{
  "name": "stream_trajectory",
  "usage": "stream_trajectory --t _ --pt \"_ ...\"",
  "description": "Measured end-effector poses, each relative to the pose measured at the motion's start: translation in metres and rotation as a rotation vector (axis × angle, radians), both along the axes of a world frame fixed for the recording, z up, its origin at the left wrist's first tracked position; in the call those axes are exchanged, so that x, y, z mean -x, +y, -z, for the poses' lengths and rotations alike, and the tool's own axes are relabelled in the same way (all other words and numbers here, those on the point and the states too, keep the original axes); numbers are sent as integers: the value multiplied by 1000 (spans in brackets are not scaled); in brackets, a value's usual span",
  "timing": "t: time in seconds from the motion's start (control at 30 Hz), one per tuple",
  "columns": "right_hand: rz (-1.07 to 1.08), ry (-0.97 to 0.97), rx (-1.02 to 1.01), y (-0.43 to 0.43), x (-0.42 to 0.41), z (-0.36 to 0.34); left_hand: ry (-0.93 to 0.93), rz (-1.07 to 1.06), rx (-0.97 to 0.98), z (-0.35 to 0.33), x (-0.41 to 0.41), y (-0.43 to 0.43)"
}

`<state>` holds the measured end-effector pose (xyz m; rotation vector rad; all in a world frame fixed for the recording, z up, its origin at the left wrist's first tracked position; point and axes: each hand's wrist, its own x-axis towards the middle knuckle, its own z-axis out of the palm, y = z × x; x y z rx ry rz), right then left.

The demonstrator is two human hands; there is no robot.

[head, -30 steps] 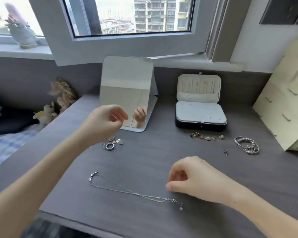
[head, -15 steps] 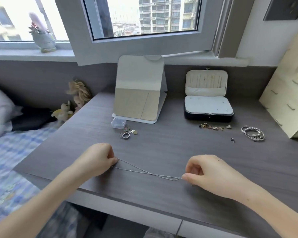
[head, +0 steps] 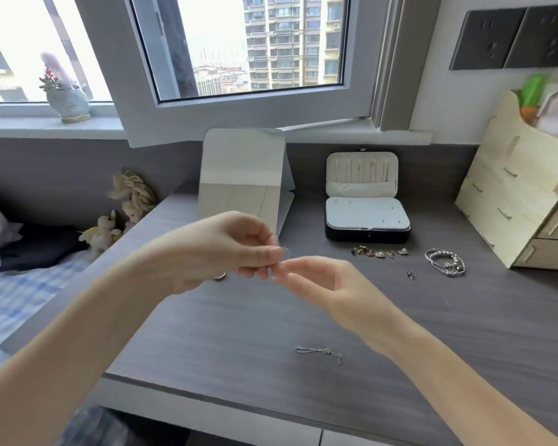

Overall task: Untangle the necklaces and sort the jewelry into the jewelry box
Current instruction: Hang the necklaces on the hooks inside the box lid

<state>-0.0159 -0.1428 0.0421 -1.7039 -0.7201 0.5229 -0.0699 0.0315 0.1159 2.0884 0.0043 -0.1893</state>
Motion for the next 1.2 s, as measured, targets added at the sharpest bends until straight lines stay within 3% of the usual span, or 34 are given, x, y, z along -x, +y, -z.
stream_trajectory --t 0.27,0.4,0.53,0.87,0.97,1.1,1.2 --pt "195 273 -160 -22 -3 15 -71 72 440 -37 -23 -18" --pt "263 532 -256 -52 -9 27 -141 -32 653 -39 -35 -10" --pt "354 634 -382 -85 -23 25 -130 -176 847 -27 -52 -6" --pt "494 270 -773 -102 -116 -66 87 -509 934 28 -135 -32" --pt "447 130 -659 -83 -146 -105 221 -544 1088 39 -168 -47" --pt "369 83 -425 -56 -180 -149 333 -523 1288 52 -206 -58" --pt "375 -51 -239 -36 -202 -169 319 -531 1243 58 -231 -65"
